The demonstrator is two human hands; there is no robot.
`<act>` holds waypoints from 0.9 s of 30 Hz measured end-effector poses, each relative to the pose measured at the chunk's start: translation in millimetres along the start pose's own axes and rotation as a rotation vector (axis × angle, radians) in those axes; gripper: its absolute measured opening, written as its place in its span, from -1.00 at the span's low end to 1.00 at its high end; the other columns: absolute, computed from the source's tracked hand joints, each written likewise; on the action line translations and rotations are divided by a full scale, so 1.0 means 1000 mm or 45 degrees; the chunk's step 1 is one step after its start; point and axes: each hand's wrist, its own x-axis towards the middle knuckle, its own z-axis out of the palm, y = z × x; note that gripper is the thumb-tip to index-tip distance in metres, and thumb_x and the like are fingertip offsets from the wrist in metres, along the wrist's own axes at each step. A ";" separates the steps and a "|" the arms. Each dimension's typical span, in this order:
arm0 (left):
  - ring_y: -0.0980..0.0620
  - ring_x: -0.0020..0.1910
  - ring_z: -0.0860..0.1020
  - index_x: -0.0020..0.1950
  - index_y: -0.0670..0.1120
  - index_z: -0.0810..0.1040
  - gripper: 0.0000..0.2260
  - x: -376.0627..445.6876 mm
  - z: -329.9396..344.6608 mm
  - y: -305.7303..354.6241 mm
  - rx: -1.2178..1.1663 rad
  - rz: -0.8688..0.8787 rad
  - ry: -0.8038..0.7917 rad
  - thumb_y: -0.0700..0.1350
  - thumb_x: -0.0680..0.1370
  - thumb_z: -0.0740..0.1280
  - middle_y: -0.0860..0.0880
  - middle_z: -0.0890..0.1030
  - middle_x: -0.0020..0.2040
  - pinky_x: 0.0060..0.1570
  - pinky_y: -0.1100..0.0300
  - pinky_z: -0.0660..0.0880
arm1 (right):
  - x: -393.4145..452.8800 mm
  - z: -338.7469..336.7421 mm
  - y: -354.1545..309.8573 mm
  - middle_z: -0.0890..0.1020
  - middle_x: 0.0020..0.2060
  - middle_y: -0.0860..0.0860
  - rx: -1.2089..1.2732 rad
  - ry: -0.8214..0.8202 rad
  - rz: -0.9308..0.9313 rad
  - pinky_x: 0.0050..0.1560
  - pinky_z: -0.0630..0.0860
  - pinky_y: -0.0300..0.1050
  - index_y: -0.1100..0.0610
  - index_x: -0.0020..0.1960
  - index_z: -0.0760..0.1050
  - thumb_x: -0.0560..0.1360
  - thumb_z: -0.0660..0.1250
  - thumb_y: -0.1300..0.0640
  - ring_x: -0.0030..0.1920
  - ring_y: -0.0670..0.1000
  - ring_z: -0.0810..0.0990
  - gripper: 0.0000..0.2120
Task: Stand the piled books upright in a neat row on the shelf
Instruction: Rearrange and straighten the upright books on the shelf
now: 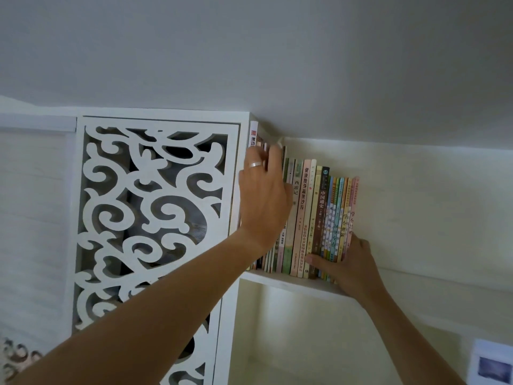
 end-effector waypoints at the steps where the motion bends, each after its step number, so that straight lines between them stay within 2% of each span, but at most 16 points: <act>1: -0.02 -0.05 0.54 0.43 -0.06 0.36 -0.57 -0.004 -0.003 -0.001 -0.120 -0.030 -0.041 -0.26 0.59 0.31 -0.14 0.44 0.20 -0.09 0.03 0.64 | 0.000 0.000 0.000 0.54 0.26 -0.08 -0.033 0.013 0.001 0.32 0.41 0.00 -0.11 0.45 0.38 0.16 0.54 -0.47 0.34 0.00 0.33 -0.04; 2: 0.00 -0.12 0.57 0.51 -0.01 0.26 -0.55 -0.008 -0.006 -0.002 -0.196 -0.067 -0.084 -0.22 0.64 0.28 -0.12 0.45 0.19 -0.17 0.07 0.65 | 0.000 0.001 -0.001 0.52 0.26 -0.05 -0.049 0.030 0.004 0.32 0.39 0.01 -0.10 0.46 0.35 0.13 0.51 -0.49 0.32 0.01 0.30 0.01; 4: 0.01 -0.14 0.62 0.54 0.04 0.14 -0.54 -0.017 -0.008 -0.006 -0.218 -0.116 -0.127 -0.14 0.70 0.24 -0.09 0.53 0.15 -0.19 0.10 0.67 | -0.002 0.000 -0.007 0.49 0.31 -0.03 0.002 0.079 -0.025 0.36 0.41 0.12 -0.11 0.57 0.17 0.09 0.53 -0.47 0.34 0.02 0.33 0.17; 6: -0.04 -0.10 0.67 0.48 -0.04 0.18 -0.62 -0.026 -0.007 -0.008 -0.193 -0.182 -0.166 -0.07 0.71 0.23 -0.08 0.60 0.08 -0.15 0.03 0.70 | -0.006 0.000 -0.012 0.45 0.41 -0.04 0.088 0.130 -0.085 0.39 0.43 0.24 -0.17 0.63 -0.10 0.10 0.61 -0.38 0.40 0.07 0.41 0.33; 9: -0.09 0.00 0.68 0.35 -0.15 0.35 -0.69 -0.035 -0.009 -0.009 0.031 -0.330 -0.342 0.02 0.71 0.21 -0.12 0.61 0.15 -0.02 0.09 0.67 | -0.013 0.000 -0.020 0.40 0.49 -0.05 0.058 0.163 -0.120 0.36 0.47 0.33 -0.28 0.61 -0.25 0.15 0.63 -0.33 0.44 0.11 0.45 0.35; 12: -0.10 0.00 0.67 0.25 -0.12 0.45 -0.76 -0.037 -0.014 -0.012 0.085 -0.302 -0.399 0.01 0.72 0.19 -0.12 0.60 0.16 0.00 0.04 0.64 | -0.016 0.000 -0.021 0.43 0.48 -0.03 0.024 0.177 -0.154 0.33 0.51 0.30 -0.26 0.61 -0.27 0.20 0.66 -0.23 0.41 0.11 0.48 0.35; 14: -0.04 -0.10 0.64 0.19 -0.10 0.45 -0.80 -0.038 -0.019 -0.011 0.037 -0.273 -0.324 0.01 0.71 0.20 -0.10 0.60 0.12 -0.06 0.02 0.67 | -0.016 0.000 -0.022 0.44 0.47 -0.02 0.017 0.175 -0.170 0.32 0.52 0.24 -0.22 0.63 -0.26 0.21 0.67 -0.20 0.39 0.10 0.50 0.35; 16: 0.04 -0.20 0.57 0.18 -0.09 0.45 -0.82 -0.043 -0.024 -0.008 -0.014 -0.230 -0.212 0.00 0.70 0.21 -0.08 0.57 0.11 -0.18 0.09 0.65 | -0.017 0.000 -0.022 0.45 0.46 -0.03 0.006 0.172 -0.183 0.29 0.53 0.17 -0.18 0.63 -0.26 0.23 0.67 -0.17 0.37 0.08 0.52 0.34; 19: 0.03 -0.20 0.58 0.31 -0.05 0.39 -0.74 -0.052 -0.030 -0.002 -0.088 -0.217 -0.239 0.03 0.67 0.22 -0.06 0.56 0.12 -0.21 0.13 0.65 | -0.018 0.001 -0.022 0.45 0.46 -0.02 -0.030 0.182 -0.184 0.25 0.55 0.17 -0.16 0.64 -0.27 0.26 0.66 -0.19 0.35 0.09 0.53 0.33; 23: 0.00 -0.19 0.65 0.48 -0.02 0.32 -0.60 -0.049 -0.036 -0.002 -0.068 -0.314 -0.398 0.00 0.66 0.27 0.01 0.66 0.03 -0.12 -0.02 0.70 | -0.018 0.001 -0.022 0.48 0.42 0.01 -0.077 0.186 -0.183 0.20 0.60 0.20 -0.15 0.64 -0.32 0.27 0.63 -0.24 0.32 0.11 0.56 0.34; 25: 0.03 -0.22 0.61 0.54 -0.05 0.32 -0.57 -0.045 -0.043 0.001 -0.078 -0.350 -0.385 -0.07 0.67 0.25 0.03 0.64 -0.04 -0.09 -0.05 0.70 | -0.018 0.000 -0.024 0.49 0.42 0.01 -0.072 0.181 -0.176 0.20 0.60 0.20 -0.16 0.64 -0.32 0.27 0.63 -0.23 0.31 0.11 0.57 0.33; 27: 0.06 -0.22 0.59 0.63 -0.03 0.25 -0.49 -0.047 -0.054 0.007 -0.058 -0.355 -0.315 -0.09 0.66 0.24 0.02 0.65 -0.05 -0.09 0.02 0.68 | -0.019 0.000 -0.027 0.49 0.42 0.01 -0.068 0.171 -0.175 0.19 0.58 0.15 -0.15 0.64 -0.31 0.29 0.63 -0.20 0.31 0.10 0.57 0.32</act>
